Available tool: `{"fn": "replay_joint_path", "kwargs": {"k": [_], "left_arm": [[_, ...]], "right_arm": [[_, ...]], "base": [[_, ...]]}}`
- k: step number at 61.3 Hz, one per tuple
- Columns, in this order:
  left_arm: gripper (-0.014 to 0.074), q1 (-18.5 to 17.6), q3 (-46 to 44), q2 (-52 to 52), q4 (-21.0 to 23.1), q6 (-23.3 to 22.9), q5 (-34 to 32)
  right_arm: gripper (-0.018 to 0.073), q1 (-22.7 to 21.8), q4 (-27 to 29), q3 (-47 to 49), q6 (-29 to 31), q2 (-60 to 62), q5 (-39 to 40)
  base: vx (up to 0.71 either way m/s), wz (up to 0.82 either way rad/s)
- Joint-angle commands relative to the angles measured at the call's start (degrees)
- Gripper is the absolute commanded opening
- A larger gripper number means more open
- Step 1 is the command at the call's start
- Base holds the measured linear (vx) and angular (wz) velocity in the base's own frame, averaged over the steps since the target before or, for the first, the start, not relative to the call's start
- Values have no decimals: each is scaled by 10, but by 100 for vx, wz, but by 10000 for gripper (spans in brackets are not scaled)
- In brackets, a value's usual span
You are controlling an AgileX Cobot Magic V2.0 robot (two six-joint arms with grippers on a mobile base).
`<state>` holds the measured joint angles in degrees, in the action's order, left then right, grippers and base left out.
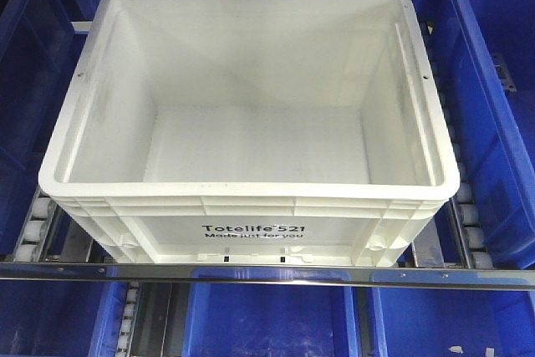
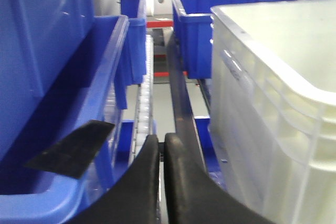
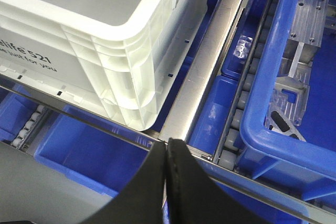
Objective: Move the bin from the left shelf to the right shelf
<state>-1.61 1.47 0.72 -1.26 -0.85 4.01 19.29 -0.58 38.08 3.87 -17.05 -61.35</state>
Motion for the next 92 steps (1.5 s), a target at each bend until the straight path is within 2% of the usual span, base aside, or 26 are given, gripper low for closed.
{"fn": "replay_joint_path", "kwargs": {"k": [1,7,24,34,92], "left_arm": [[-1,15,-10,7,3,-20,-49],[-1,23,-10,7,3,-38,-49],[-1,17,-10,7,3,-38,-73],[-1,0,-10,7,3,-38,-85],[-1,1,-10,6,3,-38,-83]], "right_arm": [[-8,-1,-1,12,3,-7,35],[-8,-1,-1,12,3,-7,34],[-8,-1,-1,12,3,-7,34],[-8,-1,-1,12,3,-7,34],[-8,-1,-8,9,9,-2,43]], "base": [[0,0],[0,0],[0,0],[0,0],[0,0]]}}
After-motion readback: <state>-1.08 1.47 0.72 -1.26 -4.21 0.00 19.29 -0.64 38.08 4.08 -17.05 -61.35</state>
